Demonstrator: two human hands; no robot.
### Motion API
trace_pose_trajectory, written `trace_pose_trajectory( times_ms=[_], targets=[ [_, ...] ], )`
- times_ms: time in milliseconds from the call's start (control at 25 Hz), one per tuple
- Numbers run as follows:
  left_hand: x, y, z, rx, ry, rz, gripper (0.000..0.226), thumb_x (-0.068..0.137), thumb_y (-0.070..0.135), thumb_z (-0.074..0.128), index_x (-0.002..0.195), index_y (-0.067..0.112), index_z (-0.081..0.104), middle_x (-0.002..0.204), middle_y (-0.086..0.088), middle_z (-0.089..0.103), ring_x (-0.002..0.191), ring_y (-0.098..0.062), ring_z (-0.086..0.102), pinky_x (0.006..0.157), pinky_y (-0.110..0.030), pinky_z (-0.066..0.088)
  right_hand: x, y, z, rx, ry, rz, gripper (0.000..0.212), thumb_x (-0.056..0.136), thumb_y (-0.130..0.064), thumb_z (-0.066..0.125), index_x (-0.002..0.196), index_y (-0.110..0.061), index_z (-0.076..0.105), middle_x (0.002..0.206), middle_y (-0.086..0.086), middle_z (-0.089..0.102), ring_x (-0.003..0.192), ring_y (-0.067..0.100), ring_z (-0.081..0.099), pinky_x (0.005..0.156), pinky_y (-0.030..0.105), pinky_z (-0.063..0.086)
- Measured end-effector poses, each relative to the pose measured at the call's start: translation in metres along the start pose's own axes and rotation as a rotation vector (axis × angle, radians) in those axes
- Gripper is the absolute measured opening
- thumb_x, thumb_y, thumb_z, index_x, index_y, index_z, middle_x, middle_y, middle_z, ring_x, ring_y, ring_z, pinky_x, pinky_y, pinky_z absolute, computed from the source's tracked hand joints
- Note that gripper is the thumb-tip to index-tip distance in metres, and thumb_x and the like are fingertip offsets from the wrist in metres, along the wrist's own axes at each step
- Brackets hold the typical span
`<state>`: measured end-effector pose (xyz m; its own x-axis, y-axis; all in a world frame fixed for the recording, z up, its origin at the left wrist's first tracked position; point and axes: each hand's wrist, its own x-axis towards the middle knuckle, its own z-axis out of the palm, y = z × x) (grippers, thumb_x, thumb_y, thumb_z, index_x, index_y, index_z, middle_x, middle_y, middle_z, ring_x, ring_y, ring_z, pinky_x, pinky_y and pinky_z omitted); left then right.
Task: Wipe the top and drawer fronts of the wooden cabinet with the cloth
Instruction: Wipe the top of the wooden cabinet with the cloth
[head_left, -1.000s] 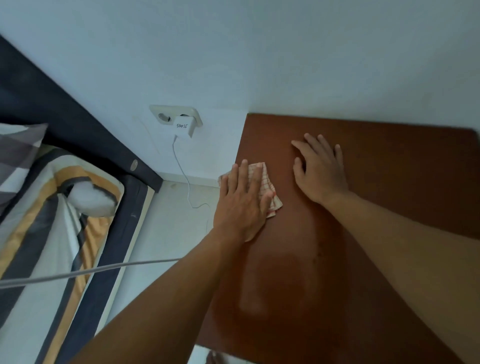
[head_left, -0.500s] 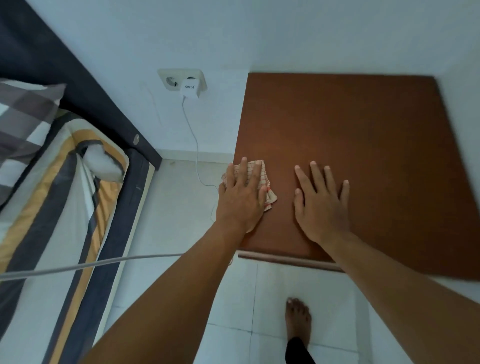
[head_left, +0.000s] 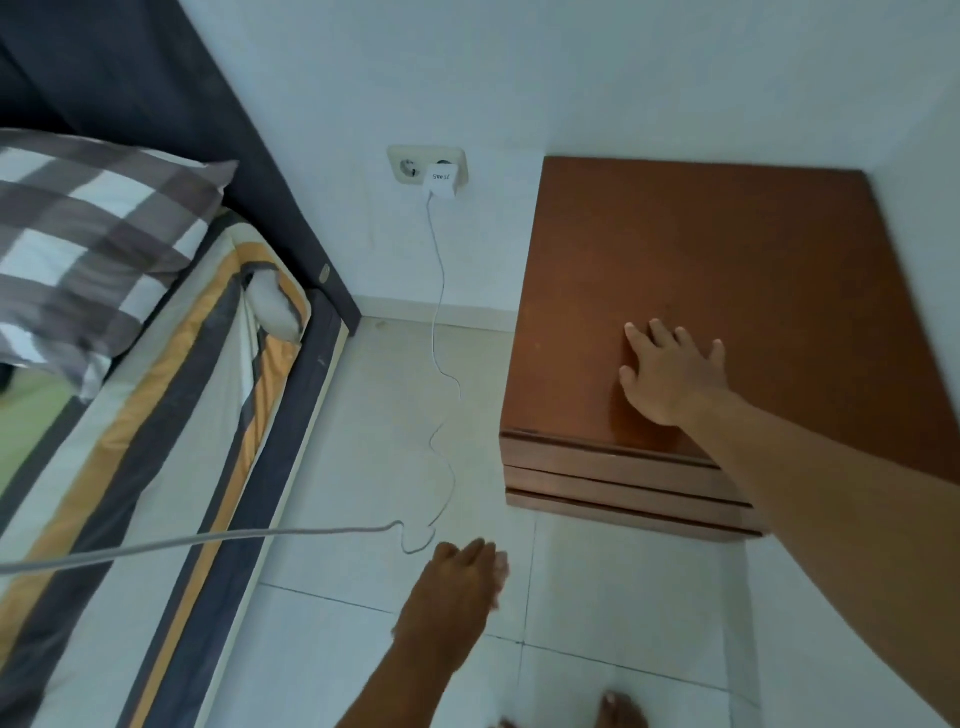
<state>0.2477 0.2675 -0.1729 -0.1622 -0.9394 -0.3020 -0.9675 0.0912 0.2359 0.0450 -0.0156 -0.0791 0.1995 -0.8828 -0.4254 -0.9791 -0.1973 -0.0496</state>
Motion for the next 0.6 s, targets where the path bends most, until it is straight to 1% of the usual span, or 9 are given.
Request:
trace_pose_trajectory(
  times_ms=[40,80,160,240,320,360,440,520,600],
  targets=[
    [-0.007,-0.002,0.002,-0.030,0.024,-0.032,0.040,0.096,0.016,0.051,0.135,0.021,0.052,0.134,0.004,0.060,0.108,-0.019,0.060,0.095,-0.033,0.047,-0.007,0.003,0.003,-0.006,0.002,-0.026,0.064,0.107,-0.048,0.032,0.164,-0.034,0.007,0.174,0.001,0.004,0.160,0.030,0.008,0.125,0.064,0.007],
    [-0.007,-0.003,0.001,-0.069,0.100,-0.028,0.041,0.095,0.018,0.055,0.136,0.019,0.056,0.134,0.003,0.063,0.109,-0.020,0.063,0.094,-0.033,0.051,-0.017,0.007,0.008,-0.002,0.011,-0.064,0.062,0.107,-0.046,0.034,0.164,-0.034,0.012,0.174,0.001,0.008,0.159,0.029,0.011,0.125,0.062,0.009],
    [0.007,0.010,-0.029,-0.150,0.309,-0.008,0.038,0.098,0.026,0.052,0.134,0.016,0.062,0.131,-0.003,0.066,0.109,-0.023,0.065,0.089,-0.034,0.056,-0.039,0.019,0.018,0.092,0.117,-0.195,0.052,0.107,-0.037,0.040,0.158,-0.031,0.034,0.167,0.001,0.030,0.155,0.024,0.027,0.125,0.056,0.018],
    [0.031,0.036,-0.077,-0.375,0.416,-0.069,0.046,0.104,0.040,0.041,0.143,0.019,0.052,0.140,-0.004,0.056,0.113,-0.022,0.059,0.088,-0.033,0.055,-0.066,0.030,0.022,0.317,0.246,-0.327,0.040,0.106,-0.026,0.047,0.144,-0.027,0.056,0.148,-0.002,0.058,0.137,0.020,0.054,0.117,0.045,0.040],
    [0.061,0.062,-0.111,-0.501,0.460,-0.092,0.049,0.101,0.042,0.052,0.145,0.020,0.044,0.141,-0.003,0.048,0.109,-0.017,0.058,0.080,-0.025,0.053,-0.090,0.037,0.023,0.575,0.247,-0.311,0.031,0.104,-0.026,0.052,0.132,-0.029,0.066,0.126,-0.007,0.072,0.109,0.011,0.070,0.098,0.036,0.055],
    [0.075,0.075,-0.123,-0.517,0.484,-0.073,0.052,0.097,0.039,0.061,0.141,0.019,0.042,0.139,-0.002,0.046,0.105,-0.015,0.058,0.075,-0.018,0.051,-0.100,0.037,0.021,0.727,0.203,-0.247,0.028,0.104,-0.028,0.054,0.128,-0.031,0.068,0.119,-0.008,0.075,0.098,0.009,0.074,0.091,0.035,0.059],
    [0.098,0.101,-0.140,-0.541,0.508,-0.028,0.060,0.089,0.037,0.075,0.134,0.018,0.040,0.134,-0.002,0.044,0.105,-0.011,0.051,0.071,-0.008,0.045,-0.108,0.036,0.012,1.131,0.039,-0.079,0.026,0.106,-0.035,0.050,0.124,-0.030,0.068,0.114,-0.004,0.077,0.095,0.015,0.076,0.085,0.038,0.062],
    [0.115,0.123,-0.145,-0.560,0.500,0.008,0.067,0.081,0.036,0.081,0.129,0.018,0.037,0.130,-0.003,0.041,0.105,-0.012,0.049,0.072,-0.011,0.049,-0.108,0.042,0.000,1.486,-0.180,0.010,0.034,0.107,-0.040,0.047,0.123,-0.020,0.068,0.112,0.003,0.078,0.101,0.022,0.075,0.087,0.041,0.062],
    [0.122,0.139,-0.142,-0.561,0.499,0.102,0.069,0.079,0.033,0.081,0.128,0.016,0.036,0.127,-0.005,0.040,0.107,-0.015,0.048,0.075,-0.016,0.051,-0.108,0.050,-0.005,1.661,-0.278,0.073,0.033,0.106,-0.037,0.051,0.122,-0.014,0.068,0.107,0.007,0.077,0.095,0.023,0.075,0.080,0.039,0.061]
  ],
)
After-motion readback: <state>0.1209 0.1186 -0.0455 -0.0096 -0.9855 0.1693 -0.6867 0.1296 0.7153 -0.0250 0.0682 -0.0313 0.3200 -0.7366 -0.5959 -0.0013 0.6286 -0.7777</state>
